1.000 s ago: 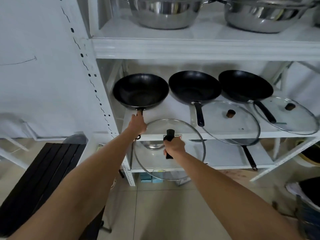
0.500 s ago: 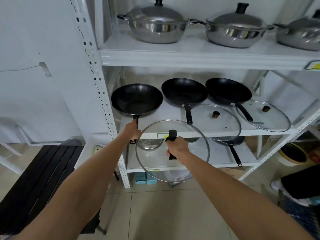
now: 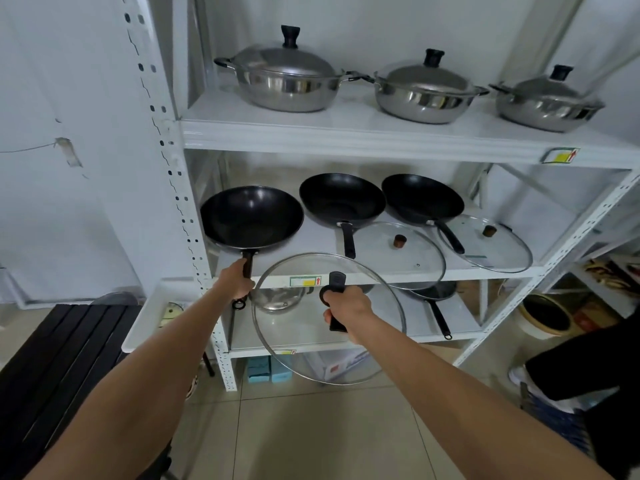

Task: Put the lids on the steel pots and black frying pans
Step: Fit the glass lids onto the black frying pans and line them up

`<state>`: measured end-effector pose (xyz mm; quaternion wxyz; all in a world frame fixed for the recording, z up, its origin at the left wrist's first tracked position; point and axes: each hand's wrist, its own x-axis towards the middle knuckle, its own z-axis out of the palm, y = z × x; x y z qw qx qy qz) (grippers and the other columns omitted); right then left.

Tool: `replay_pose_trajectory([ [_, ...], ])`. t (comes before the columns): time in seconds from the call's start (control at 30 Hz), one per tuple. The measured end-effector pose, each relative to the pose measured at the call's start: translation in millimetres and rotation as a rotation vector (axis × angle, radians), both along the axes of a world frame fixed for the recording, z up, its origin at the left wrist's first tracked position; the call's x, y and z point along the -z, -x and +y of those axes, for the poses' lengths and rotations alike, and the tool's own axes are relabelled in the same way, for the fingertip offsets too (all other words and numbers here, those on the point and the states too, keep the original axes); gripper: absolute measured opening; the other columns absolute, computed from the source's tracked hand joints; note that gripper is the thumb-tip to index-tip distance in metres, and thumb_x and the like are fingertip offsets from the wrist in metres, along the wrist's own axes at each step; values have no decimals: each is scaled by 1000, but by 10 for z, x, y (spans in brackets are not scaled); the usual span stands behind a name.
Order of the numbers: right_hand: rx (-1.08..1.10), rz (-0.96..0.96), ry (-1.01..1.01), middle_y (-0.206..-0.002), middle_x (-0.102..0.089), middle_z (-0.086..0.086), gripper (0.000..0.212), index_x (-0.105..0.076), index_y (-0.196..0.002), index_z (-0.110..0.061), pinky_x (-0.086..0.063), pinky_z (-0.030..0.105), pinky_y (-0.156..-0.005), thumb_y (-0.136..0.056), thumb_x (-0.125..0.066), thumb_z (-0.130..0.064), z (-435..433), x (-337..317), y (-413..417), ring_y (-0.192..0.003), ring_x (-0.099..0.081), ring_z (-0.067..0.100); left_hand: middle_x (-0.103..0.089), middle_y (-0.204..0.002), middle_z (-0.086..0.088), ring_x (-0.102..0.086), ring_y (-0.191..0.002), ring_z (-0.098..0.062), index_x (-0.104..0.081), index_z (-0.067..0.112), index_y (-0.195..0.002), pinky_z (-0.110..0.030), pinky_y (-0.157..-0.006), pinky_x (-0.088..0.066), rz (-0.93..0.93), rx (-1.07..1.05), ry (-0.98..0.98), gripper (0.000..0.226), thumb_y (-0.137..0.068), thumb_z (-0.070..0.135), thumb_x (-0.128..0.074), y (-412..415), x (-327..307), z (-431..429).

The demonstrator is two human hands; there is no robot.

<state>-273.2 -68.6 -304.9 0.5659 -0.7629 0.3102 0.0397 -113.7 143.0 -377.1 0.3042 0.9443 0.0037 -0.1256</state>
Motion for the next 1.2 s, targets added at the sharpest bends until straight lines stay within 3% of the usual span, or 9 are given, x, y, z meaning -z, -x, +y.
replay_pose_trajectory([
  [0.07,-7,-3,23,-61,-64,7,14,-53,-81,-13,-53,27,-55,-94,-56,-19,-24,-80,-64,-51,-61,18,-62,-123,-18,-60,-103,-35,-41,13,-144,-39,-81,-50,-27,14,-22,64,-85,12,-64,18,-31,12],
  [0.17,-11,-58,75,-70,-68,11,16,-54,-83,-12,-61,38,-70,-89,-60,-27,-2,-194,-281,-70,-68,27,-65,-122,-15,-61,-110,-37,-51,8,-135,-42,-95,-50,-52,41,-25,49,-88,18,-64,-9,-22,58],
  [0.37,-28,-115,52,-65,-66,10,16,-56,-83,-11,-50,27,-52,-93,-61,-23,144,-445,-841,-47,-60,17,-73,-107,-14,-69,-99,-32,-66,5,-110,-44,-91,-57,5,104,-37,25,-87,14,-63,-37,10,79],
  [0.53,-87,-165,58,-72,-69,12,15,-62,-92,-9,-60,38,-66,-89,-65,-23,380,-472,-1485,-56,-65,23,-69,-113,-10,-64,-98,-27,-53,14,-123,-30,-80,-51,-7,87,19,48,-83,33,-71,-101,18,61],
  [0.67,-84,-176,16,-74,-63,12,11,-59,-86,-8,-46,24,-39,-92,-65,-14,438,-448,-1901,-38,-58,17,-67,-117,-17,-62,-100,-29,-52,7,-125,-33,-85,-53,13,121,-35,54,-79,23,-75,-174,27,-34],
  [0.77,-96,-177,21,-68,-61,10,13,-58,-83,-8,-41,18,-33,-93,-64,-13,489,-387,-2187,-37,-57,14,-67,-116,-15,-63,-103,-29,-55,8,-124,-36,-89,-56,18,51,42,55,-76,25,-77,-242,98,-29],
  [0.93,-77,-207,-3,-64,-63,11,16,-58,-77,-8,-51,27,-44,-88,-68,-12,605,-237,-2643,-45,-62,21,-68,-108,-10,-68,-87,-22,-60,12,-128,-31,-73,-60,-44,61,181,65,-72,37,-81,-261,171,-27],
  [1.03,-89,-205,2,-72,-66,12,18,-57,-78,-9,-61,37,-58,-89,-69,-14,644,-148,-2892,-56,-66,23,-66,-104,-7,-67,-73,-16,-49,21,-141,-15,-54,-55,-78,81,245,71,-77,30,-78,-204,210,-23],
  [1.2,-135,-216,-10,-74,-66,9,9,-58,-89,-10,-57,32,-59,-91,-67,-9,754,-82,-3293,-60,-65,19,-65,-108,-5,-69,-69,-10,-33,26,-153,-15,-55,-57,-57,105,334,86,-80,21,-78,-136,253,52],
])
